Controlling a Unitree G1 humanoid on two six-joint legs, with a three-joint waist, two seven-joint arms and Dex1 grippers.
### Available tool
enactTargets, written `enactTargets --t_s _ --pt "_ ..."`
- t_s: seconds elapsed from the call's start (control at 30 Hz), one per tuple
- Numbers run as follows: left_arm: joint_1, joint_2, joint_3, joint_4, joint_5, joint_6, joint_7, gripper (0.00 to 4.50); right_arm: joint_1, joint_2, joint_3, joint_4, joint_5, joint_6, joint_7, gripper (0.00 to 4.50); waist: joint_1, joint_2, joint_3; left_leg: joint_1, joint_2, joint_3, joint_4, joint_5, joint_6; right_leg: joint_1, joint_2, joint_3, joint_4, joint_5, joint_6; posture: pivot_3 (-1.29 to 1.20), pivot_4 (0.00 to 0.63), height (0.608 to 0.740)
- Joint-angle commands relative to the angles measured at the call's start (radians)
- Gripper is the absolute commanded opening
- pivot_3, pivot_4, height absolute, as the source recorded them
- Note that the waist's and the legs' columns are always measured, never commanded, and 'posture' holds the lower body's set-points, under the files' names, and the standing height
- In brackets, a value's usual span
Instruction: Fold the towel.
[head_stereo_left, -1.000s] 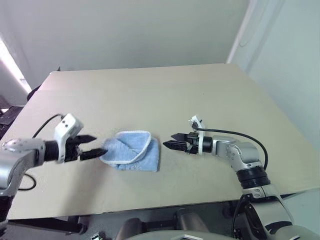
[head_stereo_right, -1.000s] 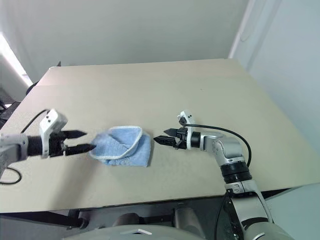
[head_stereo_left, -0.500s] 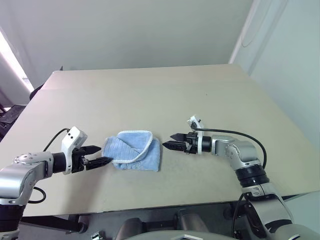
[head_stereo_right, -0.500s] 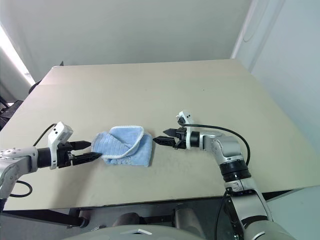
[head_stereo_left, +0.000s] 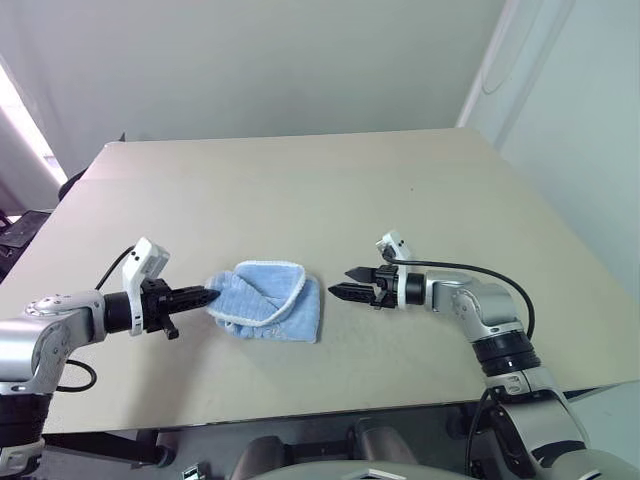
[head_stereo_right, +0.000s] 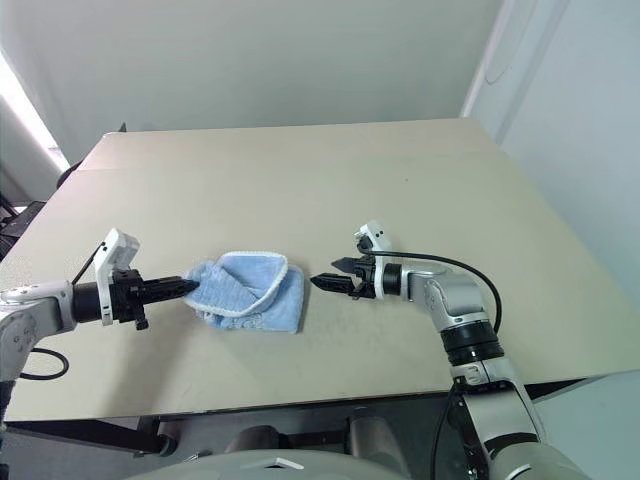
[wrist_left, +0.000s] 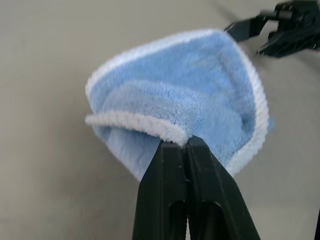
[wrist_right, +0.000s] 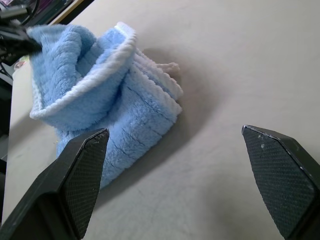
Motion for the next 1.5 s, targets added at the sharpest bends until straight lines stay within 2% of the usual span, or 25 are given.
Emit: enactTargets --t_s 0.03,0.17,0.37,0.83,0.93,1.07,1.3,1.5 --pt "-0.08 -0.027 0.065 -0.027 -0.11 0.082 0.026 0.01 -0.021 0.011 0.001 -0.005 -0.001 -0.018 0.0 4.5 0.0 0.0 0.0 0.0 0.0 0.0 0.0 0.0 0.0 0.0 0.0 0.0 0.0 0.0 0.0 0.0 0.0 0.74" --pt "-0.126 -0.061 0.007 -0.034 -0.141 0.133 0.041 0.01 -0.027 0.02 -0.001 0.005 -0.003 -0.014 -0.001 4.5 -0.003 0.0 0.0 0.0 0.0 0.0 0.0 0.0 0.0 0.0 0.0 0.0 0.0 0.0 0.0 0.0 0.0 0.74" --pt "-0.183 -0.095 -0.112 -0.007 -0.101 0.162 0.067 0.01 -0.024 0.027 -0.006 0.001 -0.001 0.002 -0.004 4.5 -0.008 0.0 0.0 0.0 0.0 0.0 0.0 0.0 0.0 0.0 0.0 0.0 0.001 0.0 0.0 0.0 0.0 0.74" --pt "-0.227 -0.177 -0.166 0.015 -0.105 0.163 0.074 0.01 0.002 0.029 -0.016 -0.03 0.007 0.024 -0.018 4.5 -0.009 0.0 0.0 0.0 -0.001 0.0 0.0 0.0 0.0 0.0 0.001 0.001 0.001 0.0 0.0 0.0 0.0 0.74" --pt "-0.244 -0.198 -0.173 0.043 -0.092 0.156 0.08 0.68 -0.001 0.031 -0.015 -0.024 0.005 0.023 -0.02 4.5 -0.009 0.0 0.0 0.0 -0.001 0.0 0.001 0.0 0.0 0.0 0.001 0.001 0.001 0.0 0.0 0.0 0.0 0.74" --pt "-0.247 -0.21 -0.193 0.051 -0.064 0.137 0.085 2.11 -0.007 0.032 -0.02 -0.02 0.01 0.025 -0.02 4.5 -0.01 0.0 0.0 0.0 -0.001 0.0 0.001 0.0 0.0 0.0 0.001 0.001 0.001 0.0 0.0 0.0 0.0 0.74" --pt "-0.246 -0.252 -0.202 0.047 -0.04 0.088 0.104 2.11 -0.007 0.036 -0.043 -0.037 0.054 0.05 -0.007 4.5 -0.008 0.0 0.0 0.0 -0.001 0.0 0.001 0.0 0.0 0.0 0.001 0.001 0.002 0.0 0.0 0.0 0.0 0.74" --pt "-0.244 -0.334 -0.303 0.07 0.049 -0.016 0.109 2.11 -0.004 0.035 -0.04 -0.058 0.078 0.074 -0.013 4.5 -0.006 0.0 0.0 0.0 -0.001 0.0 0.001 0.0 0.0 0.0 0.001 0.001 0.002 0.0 0.0 0.0 0.0 0.74"
